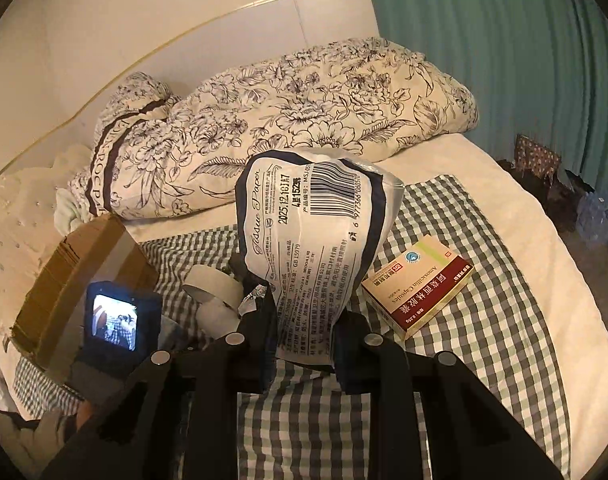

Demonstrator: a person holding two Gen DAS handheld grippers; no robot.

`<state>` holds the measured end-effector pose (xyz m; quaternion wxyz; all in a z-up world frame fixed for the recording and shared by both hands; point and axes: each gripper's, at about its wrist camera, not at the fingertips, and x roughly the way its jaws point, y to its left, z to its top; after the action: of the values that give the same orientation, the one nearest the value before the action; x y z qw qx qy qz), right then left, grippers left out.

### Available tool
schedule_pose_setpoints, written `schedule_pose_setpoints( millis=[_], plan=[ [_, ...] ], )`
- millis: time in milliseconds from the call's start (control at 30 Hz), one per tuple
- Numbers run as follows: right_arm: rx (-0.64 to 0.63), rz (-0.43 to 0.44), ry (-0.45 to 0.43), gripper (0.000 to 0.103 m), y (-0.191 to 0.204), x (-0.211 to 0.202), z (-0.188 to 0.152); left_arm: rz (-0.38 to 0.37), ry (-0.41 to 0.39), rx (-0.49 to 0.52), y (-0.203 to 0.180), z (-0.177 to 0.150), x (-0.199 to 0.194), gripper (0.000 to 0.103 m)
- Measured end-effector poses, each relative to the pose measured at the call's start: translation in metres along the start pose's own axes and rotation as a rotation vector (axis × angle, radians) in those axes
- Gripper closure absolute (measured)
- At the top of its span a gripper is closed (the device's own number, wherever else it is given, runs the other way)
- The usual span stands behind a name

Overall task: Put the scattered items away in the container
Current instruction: 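Grasp the blue tissue pack with the left tool while the right tool grasps the white printed pouch, then lift and carry the tissue pack and white pouch over the cardboard box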

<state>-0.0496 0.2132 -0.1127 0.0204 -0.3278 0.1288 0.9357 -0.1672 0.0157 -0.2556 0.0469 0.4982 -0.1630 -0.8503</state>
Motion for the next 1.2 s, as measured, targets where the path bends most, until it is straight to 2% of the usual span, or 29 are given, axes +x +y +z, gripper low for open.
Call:
schedule_pose_setpoints(
  millis=[200,267,333,467,600,733,933,1200],
  plan=[
    [0.003,-0.001,-0.028,0.081,0.001,-0.017,0.002,-0.092,0.040,-0.064,0.008,0.009,0.011,0.032],
    [0.007,-0.001,-0.033,0.081,0.001,-0.023,0.002,-0.146,0.050,-0.073,0.012,0.009,0.010,0.045],
    [0.010,-0.001,-0.040,0.081,0.002,-0.027,0.002,-0.168,0.043,-0.045,0.008,0.005,0.000,0.052],
    [0.007,-0.002,-0.054,0.081,0.005,-0.035,0.003,-0.219,0.000,-0.009,-0.004,-0.014,-0.022,0.058],
    [0.003,-0.007,-0.063,0.081,0.006,-0.044,0.001,-0.301,-0.061,0.006,-0.009,-0.031,-0.054,0.060],
    [0.004,-0.019,-0.070,0.081,0.007,-0.052,0.000,-0.360,-0.149,0.031,-0.005,-0.032,-0.092,0.060],
    [-0.009,-0.036,-0.089,0.081,0.018,-0.063,0.004,-0.405,-0.267,0.005,0.021,-0.022,-0.148,0.059],
    [-0.048,-0.044,-0.126,0.081,0.048,-0.081,0.017,-0.425,-0.390,-0.085,0.079,-0.007,-0.206,0.059]
  ],
)
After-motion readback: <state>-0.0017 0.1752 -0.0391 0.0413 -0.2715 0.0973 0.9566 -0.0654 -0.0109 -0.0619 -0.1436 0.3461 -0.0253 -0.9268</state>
